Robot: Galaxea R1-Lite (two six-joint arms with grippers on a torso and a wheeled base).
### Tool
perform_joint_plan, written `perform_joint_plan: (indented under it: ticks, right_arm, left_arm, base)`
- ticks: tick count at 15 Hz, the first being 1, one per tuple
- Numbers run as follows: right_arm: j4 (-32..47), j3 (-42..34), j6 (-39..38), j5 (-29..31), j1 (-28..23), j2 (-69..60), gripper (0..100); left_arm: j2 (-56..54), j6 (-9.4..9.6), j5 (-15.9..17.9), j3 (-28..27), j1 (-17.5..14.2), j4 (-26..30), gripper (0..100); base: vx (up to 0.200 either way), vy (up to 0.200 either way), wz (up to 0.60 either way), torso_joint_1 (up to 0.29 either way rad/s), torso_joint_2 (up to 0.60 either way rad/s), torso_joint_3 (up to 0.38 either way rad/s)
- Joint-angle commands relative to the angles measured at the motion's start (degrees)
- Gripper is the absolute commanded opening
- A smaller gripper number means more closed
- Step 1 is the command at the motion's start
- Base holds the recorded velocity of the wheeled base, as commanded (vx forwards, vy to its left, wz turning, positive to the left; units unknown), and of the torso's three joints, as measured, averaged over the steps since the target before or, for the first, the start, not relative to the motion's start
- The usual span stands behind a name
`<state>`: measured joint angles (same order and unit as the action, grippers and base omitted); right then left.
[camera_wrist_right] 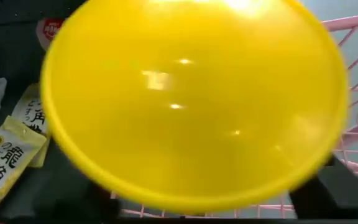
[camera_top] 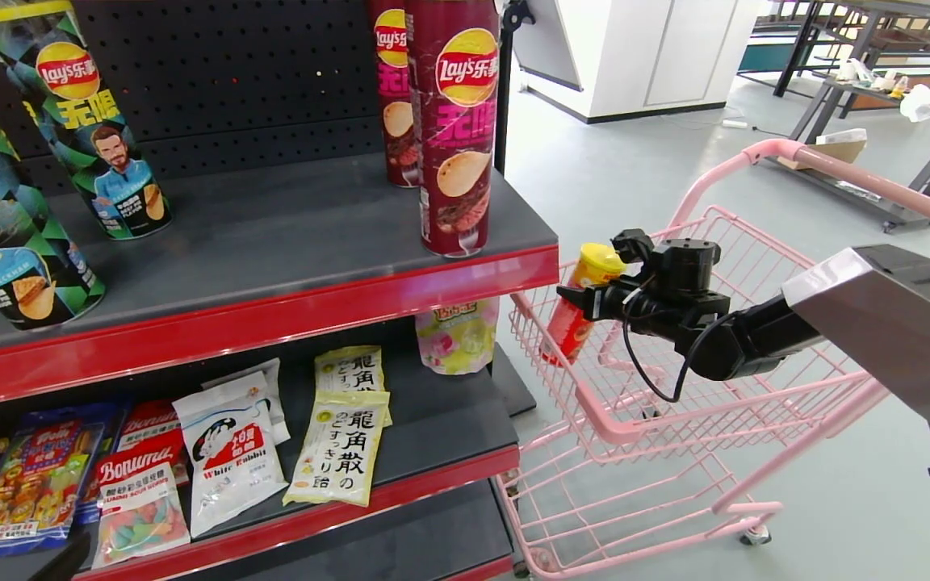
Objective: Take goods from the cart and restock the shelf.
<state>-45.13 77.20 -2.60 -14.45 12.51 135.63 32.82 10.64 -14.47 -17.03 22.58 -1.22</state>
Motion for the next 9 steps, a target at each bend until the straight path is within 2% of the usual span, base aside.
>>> perform_joint_plan:
  ticks: [1,3,5,7,8,9]
  right_arm:
    - [0.0,1.0,-1.5,0.1,0.1,1.3,0]
    - [0.2,0.4,-1.9,2.0,0.2,-1.8,0]
    - [1.3,-5.9,-1.6,3.2,0.4,-11.1,0]
    - [3.6,-9.0,0.0,4.7,0.1,-19.5,0]
    - [7.9,-10.1,1.5,7.9,-0.6,-28.0,0]
    - [10.4,-10.3,1.5,8.3,-1.0,-31.8,0]
  left_arm:
    - [0.8,-0.01,0.0,-0.3,0.0,-0.1,100]
    - [0.9,-0.01,0.0,-0.3,0.0,-0.1,100]
    - [1.7,-0.01,0.7,-0.6,0.1,-0.4,100]
    - [2.3,-0.10,2.3,-1.8,0.0,-0.4,100]
    - [3.3,-0.10,3.4,-3.0,0.0,-0.4,100]
    - [3.7,-0.10,3.7,-3.9,0.0,-0.3,100]
  base:
    - [0.000,0.000,0.00,0.000,0.00,0.000]
    - [0.000,0.000,0.00,0.000,0.00,0.000]
    - [0.000,0.000,0.00,0.000,0.00,0.000]
    - [0.000,0.000,0.00,0.000,0.00,0.000]
    - [0.000,0.000,0.00,0.000,0.00,0.000]
    - [0.000,0.000,0.00,0.000,0.00,0.000]
